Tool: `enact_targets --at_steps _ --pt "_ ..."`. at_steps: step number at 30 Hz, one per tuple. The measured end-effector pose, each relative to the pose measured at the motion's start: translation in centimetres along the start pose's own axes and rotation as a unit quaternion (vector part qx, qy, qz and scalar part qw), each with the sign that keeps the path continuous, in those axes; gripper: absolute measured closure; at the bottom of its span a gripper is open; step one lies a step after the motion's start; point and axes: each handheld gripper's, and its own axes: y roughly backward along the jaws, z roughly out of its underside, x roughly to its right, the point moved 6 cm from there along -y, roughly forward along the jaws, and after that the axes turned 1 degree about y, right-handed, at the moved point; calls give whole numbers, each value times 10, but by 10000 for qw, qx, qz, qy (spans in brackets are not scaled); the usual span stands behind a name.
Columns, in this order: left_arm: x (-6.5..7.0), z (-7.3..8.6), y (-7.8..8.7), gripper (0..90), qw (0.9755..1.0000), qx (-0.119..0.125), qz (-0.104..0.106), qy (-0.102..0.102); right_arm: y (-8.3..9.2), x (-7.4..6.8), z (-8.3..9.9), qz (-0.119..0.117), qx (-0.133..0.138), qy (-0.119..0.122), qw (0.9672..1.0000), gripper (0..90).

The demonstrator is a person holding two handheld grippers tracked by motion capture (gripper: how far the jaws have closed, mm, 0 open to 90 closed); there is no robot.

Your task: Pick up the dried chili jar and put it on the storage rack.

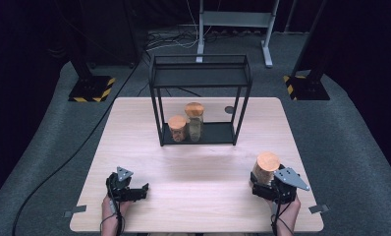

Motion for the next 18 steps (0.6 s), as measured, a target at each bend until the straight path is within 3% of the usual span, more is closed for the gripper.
enact_targets --at_steps 13,18 --pt "0 0 0 1 10000 0 0 1 -8 3 -9 -101 447 -34 9989 0" --pt "0 0 0 1 10000 0 -1 0 -8 4 -10 -30 571 -25 9984 0"
